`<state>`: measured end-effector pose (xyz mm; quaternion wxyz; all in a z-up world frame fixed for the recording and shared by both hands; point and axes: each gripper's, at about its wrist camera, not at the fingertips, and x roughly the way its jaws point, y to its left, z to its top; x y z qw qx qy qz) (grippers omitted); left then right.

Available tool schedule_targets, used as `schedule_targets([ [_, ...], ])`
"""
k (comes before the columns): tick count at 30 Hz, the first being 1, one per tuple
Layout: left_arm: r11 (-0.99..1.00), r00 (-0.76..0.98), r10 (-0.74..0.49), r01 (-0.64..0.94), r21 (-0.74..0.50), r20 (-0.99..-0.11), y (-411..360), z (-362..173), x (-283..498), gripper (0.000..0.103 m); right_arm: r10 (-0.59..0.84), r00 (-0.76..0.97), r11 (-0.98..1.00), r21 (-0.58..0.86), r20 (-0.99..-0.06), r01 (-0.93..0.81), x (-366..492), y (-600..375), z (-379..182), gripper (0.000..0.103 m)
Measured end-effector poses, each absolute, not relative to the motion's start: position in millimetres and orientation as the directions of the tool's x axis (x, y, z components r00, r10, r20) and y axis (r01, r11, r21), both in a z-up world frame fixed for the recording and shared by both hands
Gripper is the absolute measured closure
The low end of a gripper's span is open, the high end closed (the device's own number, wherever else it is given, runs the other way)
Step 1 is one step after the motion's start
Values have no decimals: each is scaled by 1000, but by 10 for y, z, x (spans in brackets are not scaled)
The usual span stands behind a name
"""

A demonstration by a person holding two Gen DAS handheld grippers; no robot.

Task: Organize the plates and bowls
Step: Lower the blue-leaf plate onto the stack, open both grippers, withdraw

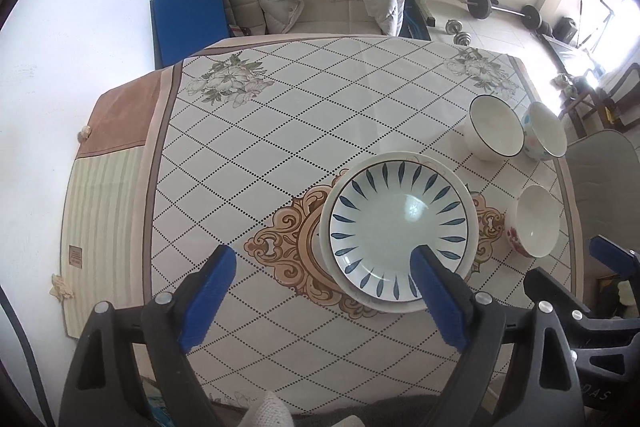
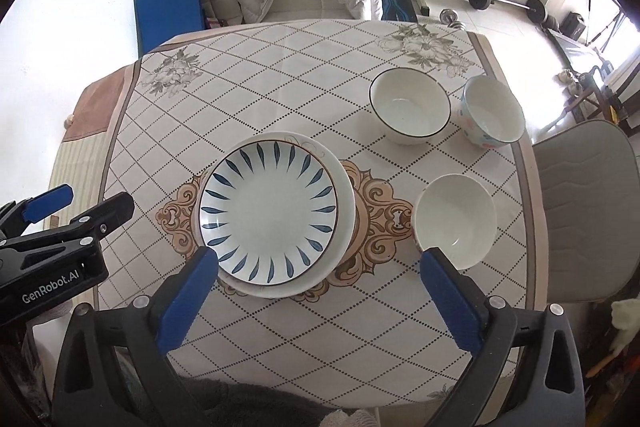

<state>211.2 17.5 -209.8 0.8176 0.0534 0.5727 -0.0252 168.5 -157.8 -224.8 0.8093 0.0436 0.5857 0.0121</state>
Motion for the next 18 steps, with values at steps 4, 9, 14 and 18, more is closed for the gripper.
schedule_targets([
  [4, 992, 386, 7, 115, 56, -922, 188, -1851, 1900, 14, 70, 354, 995, 88, -933, 36, 1459, -1551, -1961, 0],
  [9, 993, 412, -4, 112, 46, -911, 283, -1646, 1635, 13, 72, 390, 994, 99, -918, 49, 1177, -1528, -1689, 0],
  [14, 993, 446, -17, 112, 37, -895, 367, -1522, 1386, 9, 70, 419, 993, 104, -905, 57, 909, -1473, -1487, 0],
  [18, 992, 467, -40, 125, 21, -884, 397, -1472, 1253, 2, 63, 447, 993, 102, -892, 65, 733, -1410, -1387, 0],
])
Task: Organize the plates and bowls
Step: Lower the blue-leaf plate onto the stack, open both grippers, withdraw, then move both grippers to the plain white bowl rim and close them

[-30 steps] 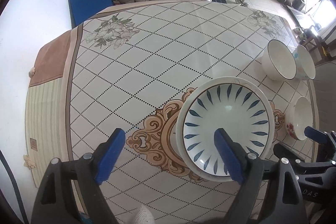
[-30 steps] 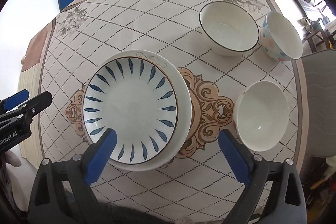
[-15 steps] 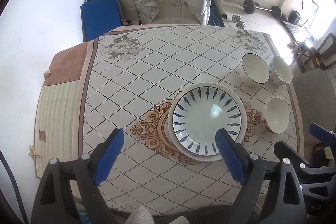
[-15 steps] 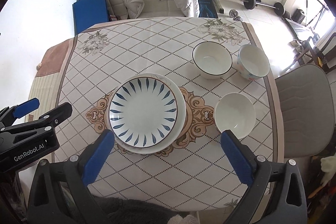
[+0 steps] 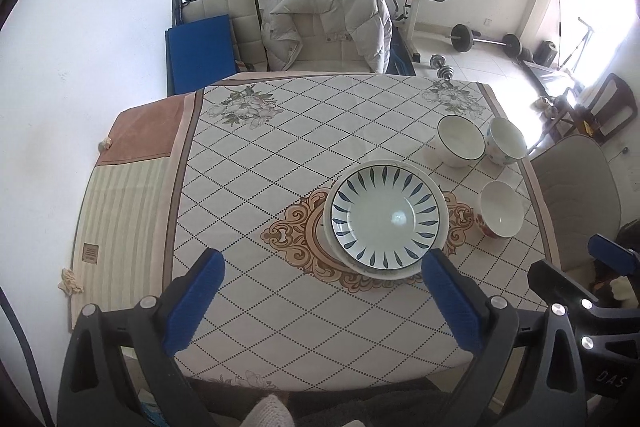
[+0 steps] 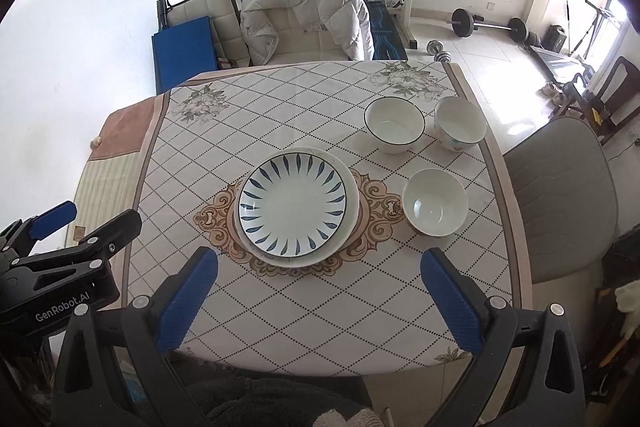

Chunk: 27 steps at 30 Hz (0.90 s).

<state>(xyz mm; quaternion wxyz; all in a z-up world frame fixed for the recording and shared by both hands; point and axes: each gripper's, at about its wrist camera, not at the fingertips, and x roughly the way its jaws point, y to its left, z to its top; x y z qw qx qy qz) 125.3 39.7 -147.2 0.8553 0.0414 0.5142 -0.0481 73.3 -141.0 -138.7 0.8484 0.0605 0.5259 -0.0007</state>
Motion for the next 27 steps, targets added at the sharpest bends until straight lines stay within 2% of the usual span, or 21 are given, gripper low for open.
schedule_targets([
  [5, 990, 489, -74, 141, -5, -869, 415, -1425, 1149, 2, 70, 462, 988, 125, -884, 91, 564, -1397, -1354, 0],
  [9, 987, 550, -53, 153, 38, -833, 367, -1376, 1123, 2, 90, 512, 979, 171, -854, 113, 463, -1504, -1294, 0],
  [17, 980, 601, -44, 182, 84, -798, 93, -1370, 1257, 2, -103, 519, 967, 37, -848, 251, 450, -2007, -1347, 0],
  [20, 976, 560, -76, 212, 54, -825, -102, -1458, 1400, 2, -100, 493, 953, 59, -864, 296, 524, -2350, -1469, 0],
  [27, 959, 367, -136, 280, -30, -920, -878, -1938, 1881, 2, 29, 416, 923, 183, -909, 337, 844, -3185, -1937, 0],
])
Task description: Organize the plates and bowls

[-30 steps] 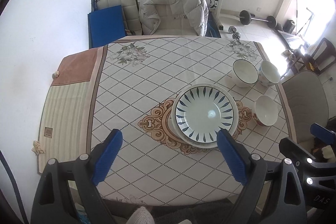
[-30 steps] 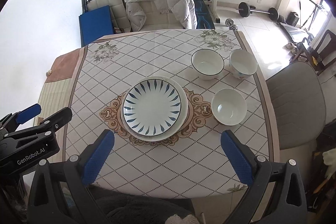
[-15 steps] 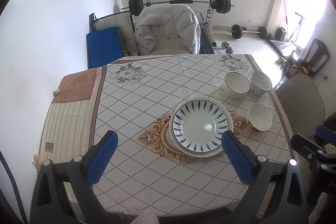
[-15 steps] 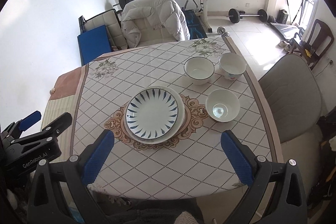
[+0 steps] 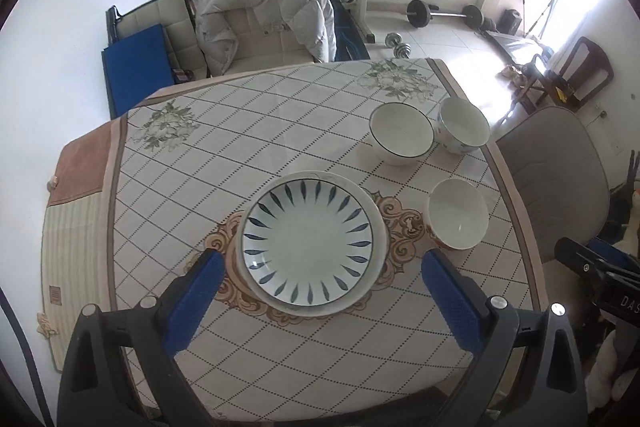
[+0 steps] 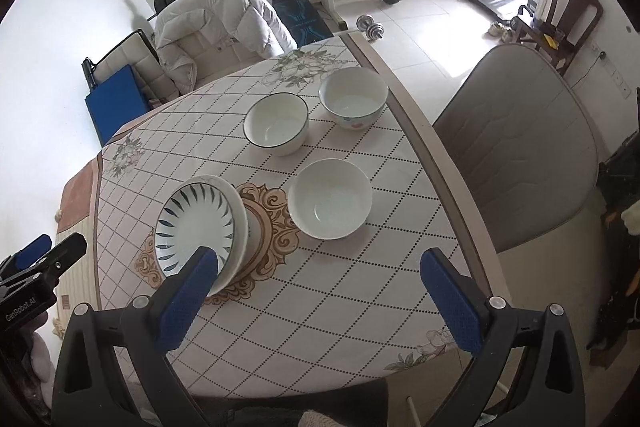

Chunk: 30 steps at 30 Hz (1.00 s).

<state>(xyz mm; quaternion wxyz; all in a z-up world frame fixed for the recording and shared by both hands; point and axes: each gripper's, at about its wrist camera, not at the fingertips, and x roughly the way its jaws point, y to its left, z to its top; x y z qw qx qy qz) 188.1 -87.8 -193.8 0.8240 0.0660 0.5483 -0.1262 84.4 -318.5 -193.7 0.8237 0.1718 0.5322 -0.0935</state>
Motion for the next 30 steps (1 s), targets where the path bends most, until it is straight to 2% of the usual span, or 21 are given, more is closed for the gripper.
schedule_targets([
  [3, 952, 283, -145, 301, -56, -948, -1292, -2238, 2115, 9, 95, 363, 921, 220, -927, 322, 1093, -3509, -2251, 0],
  [5, 947, 230, -126, 318, -48, -965, -1588, -2478, 2274, 30, 126, 310, 924, 225, -942, 308, 1290, -3690, -2514, 2],
  [8, 941, 128, -90, 337, -42, -988, -1961, -2901, 2496, 48, 168, 237, 930, 234, -957, 284, 1588, -3891, -2931, 6],
  [9, 940, 99, -80, 338, -42, -992, -2062, -3037, 2559, 48, 185, 213, 931, 240, -959, 274, 1682, -3944, -3069, 13],
  [10, 941, 74, -71, 337, -42, -995, -2143, -3163, 2616, 50, 203, 191, 932, 249, -960, 262, 1779, -3982, -3218, 16],
  [16, 938, -45, -18, 345, -32, -999, -2466, -3724, 2838, 57, 305, 56, 920, 309, -951, 242, 2206, -4135, -3989, 29],
  [18, 938, -75, -18, 343, -43, -997, -2512, -3830, 2853, 63, 343, 22, 910, 338, -939, 240, 2295, -4163, -4168, 33],
  [19, 938, -88, -15, 344, -45, -996, -2532, -3881, 2854, 70, 353, 6, 907, 344, -936, 242, 2326, -4172, -4239, 35],
  [20, 937, -105, -16, 345, -51, -994, -2549, -3931, 2848, 79, 362, -7, 906, 350, -932, 238, 2344, -4173, -4295, 41],
  [22, 938, -136, -23, 340, -68, -990, -2567, -4014, 2830, 86, 376, -29, 903, 359, -926, 237, 2382, -4172, -4393, 54],
  [23, 939, -143, -33, 335, -80, -989, -2572, -4032, 2819, 91, 382, -37, 900, 363, -923, 239, 2397, -4170, -4437, 65],
  [24, 940, -148, -42, 330, -90, -988, -2578, -4038, 2809, 93, 386, -46, 899, 364, -921, 243, 2408, -4172, -4476, 77],
  [26, 941, -149, -43, 327, -90, -988, -2593, -4028, 2791, 96, 405, -52, 888, 379, -913, 261, 2412, -4182, -4526, 90],
  [30, 941, -140, -21, 331, -67, -990, -2595, -4011, 2793, 96, 395, -45, 891, 370, -918, 264, 2452, -4142, -4507, 92],
])
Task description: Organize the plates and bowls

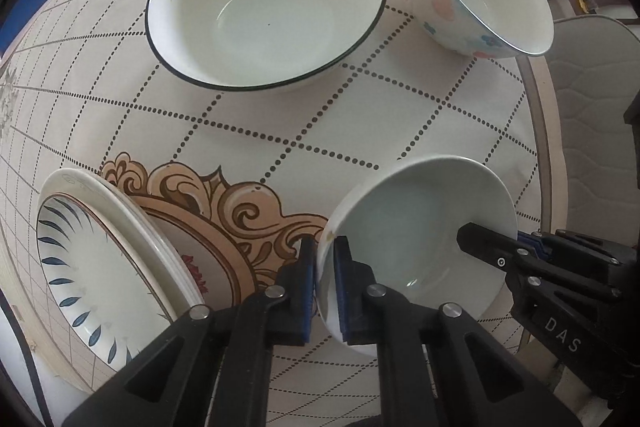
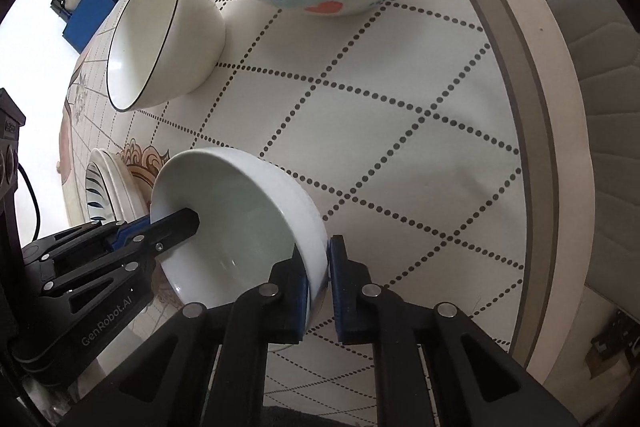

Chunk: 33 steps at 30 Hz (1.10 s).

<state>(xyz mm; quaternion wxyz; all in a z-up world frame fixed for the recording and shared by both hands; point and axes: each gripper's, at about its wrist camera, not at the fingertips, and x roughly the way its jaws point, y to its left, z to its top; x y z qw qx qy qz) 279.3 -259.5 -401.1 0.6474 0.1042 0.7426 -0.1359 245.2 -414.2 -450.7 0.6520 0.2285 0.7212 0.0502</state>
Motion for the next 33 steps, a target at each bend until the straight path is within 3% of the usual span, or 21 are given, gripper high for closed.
schedule_targets([
  [25, 974, -155, -8, 222, -43, -988, -2287, -3914, 3027, 93, 416, -97, 899, 394, -904, 189, 2805, -3834, -4361, 92],
  [28, 980, -143, -27, 192, -54, -989, -2129, -3828, 3044, 88, 410, -76, 900, 390, -909, 196, 2831, -3925, -4231, 77],
  [30, 983, -111, -27, 180, -47, -993, -2050, -3692, 3035, 88, 410, -37, 897, 395, -912, 199, 2852, -4006, -4095, 55],
  [32, 984, -72, -31, 170, -43, -997, -1988, -3548, 3053, 83, 420, 1, 889, 412, -907, 202, 2882, -4068, -3951, 43],
  [33, 985, -54, -39, 167, -48, -998, -1976, -3467, 3094, 80, 428, 20, 883, 423, -904, 204, 2910, -4080, -3875, 43],
])
